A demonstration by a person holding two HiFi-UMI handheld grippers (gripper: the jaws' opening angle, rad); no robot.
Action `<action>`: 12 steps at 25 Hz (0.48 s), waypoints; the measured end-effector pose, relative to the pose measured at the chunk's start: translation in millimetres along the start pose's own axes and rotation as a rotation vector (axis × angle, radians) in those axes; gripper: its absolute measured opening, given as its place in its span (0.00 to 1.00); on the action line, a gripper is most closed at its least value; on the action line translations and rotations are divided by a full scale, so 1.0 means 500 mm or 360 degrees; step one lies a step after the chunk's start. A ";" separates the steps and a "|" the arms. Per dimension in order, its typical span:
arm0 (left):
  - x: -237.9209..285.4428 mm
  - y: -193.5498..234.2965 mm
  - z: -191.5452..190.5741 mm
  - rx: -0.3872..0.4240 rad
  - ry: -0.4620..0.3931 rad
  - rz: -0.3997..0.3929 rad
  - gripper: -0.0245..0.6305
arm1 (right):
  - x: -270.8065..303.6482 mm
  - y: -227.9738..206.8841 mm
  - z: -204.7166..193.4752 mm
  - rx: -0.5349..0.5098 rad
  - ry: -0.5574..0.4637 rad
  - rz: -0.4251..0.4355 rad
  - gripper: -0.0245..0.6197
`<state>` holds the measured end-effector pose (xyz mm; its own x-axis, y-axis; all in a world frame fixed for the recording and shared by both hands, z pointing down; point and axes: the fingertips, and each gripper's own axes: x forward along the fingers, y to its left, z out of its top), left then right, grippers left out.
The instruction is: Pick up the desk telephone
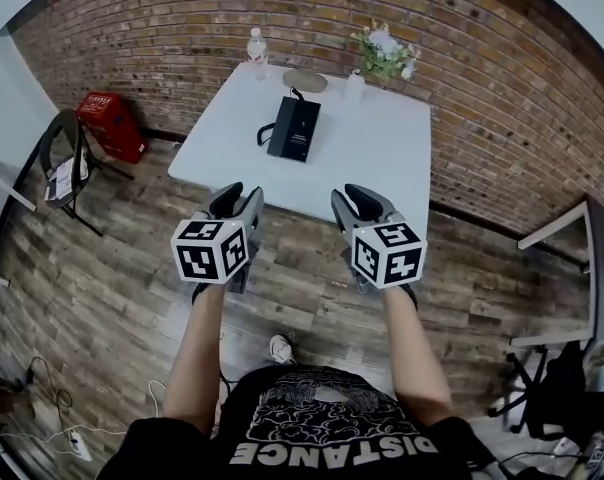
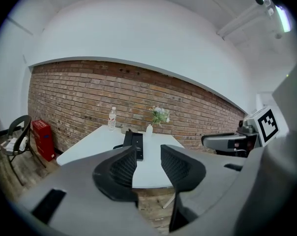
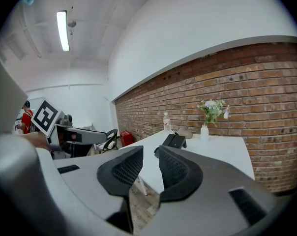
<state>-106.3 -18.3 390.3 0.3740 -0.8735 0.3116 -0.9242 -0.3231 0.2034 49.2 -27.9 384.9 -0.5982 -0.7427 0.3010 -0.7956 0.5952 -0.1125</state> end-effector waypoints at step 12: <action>0.071 0.118 0.018 -0.0042 0.0049 -0.0137 0.28 | 0.119 0.008 0.013 0.0093 0.0027 -0.0071 0.21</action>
<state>-148.1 -71.6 404.8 0.4543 -0.8312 0.3204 -0.8865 -0.3863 0.2547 9.6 -71.7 396.4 -0.5607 -0.7625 0.3228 -0.8260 0.5424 -0.1535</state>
